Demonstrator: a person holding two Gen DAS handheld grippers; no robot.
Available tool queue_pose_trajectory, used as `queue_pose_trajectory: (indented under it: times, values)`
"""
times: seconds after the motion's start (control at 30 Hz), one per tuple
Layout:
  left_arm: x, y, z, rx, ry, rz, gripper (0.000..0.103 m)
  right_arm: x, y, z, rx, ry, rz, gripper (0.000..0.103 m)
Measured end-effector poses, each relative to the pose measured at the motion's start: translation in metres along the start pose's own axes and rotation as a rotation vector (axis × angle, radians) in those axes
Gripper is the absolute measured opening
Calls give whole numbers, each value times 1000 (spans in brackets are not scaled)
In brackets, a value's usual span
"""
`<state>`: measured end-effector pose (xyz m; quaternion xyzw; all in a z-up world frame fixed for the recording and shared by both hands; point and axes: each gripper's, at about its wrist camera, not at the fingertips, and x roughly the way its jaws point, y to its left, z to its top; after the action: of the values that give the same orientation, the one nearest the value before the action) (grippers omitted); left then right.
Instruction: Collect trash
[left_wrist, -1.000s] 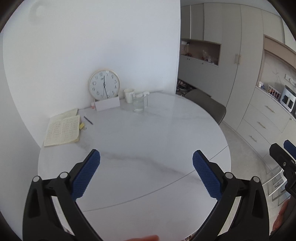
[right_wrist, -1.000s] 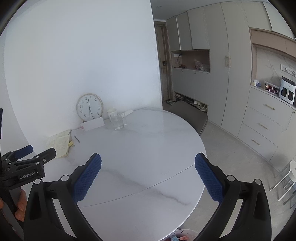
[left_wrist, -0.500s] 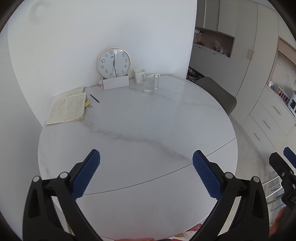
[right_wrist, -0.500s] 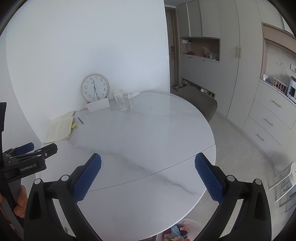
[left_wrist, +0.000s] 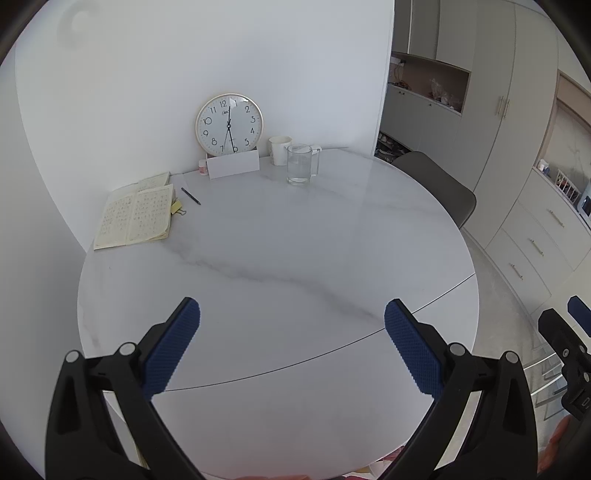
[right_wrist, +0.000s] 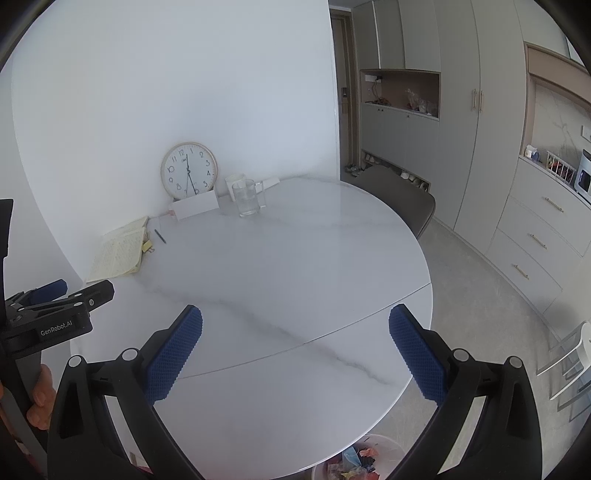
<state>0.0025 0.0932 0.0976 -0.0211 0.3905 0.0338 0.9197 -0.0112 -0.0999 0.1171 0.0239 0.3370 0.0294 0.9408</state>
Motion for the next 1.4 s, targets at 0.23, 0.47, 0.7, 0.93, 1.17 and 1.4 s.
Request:
queue_pose_trajectory:
  times: [0.23, 0.47, 0.7, 0.93, 1.17, 1.4]
  values:
    - [0, 0, 0, 6, 4, 0, 96, 0, 1, 0, -1, -3, 1, 101]
    - [-1, 2, -1, 9, 6, 0, 96, -2, 1, 0, -1, -6, 1, 101]
    - [-2, 3, -1, 15, 6, 1, 96, -3, 1, -1, -7, -4, -2, 101]
    - [-3, 5, -2, 9, 5, 1, 96, -4, 2, -1, -7, -4, -2, 101]
    - [-3, 6, -3, 11, 5, 1, 96, -6, 0, -3, -9, 0, -4, 101]
    - [-2, 8, -4, 8, 7, 1, 96, -6, -3, -3, -13, 5, -3, 101]
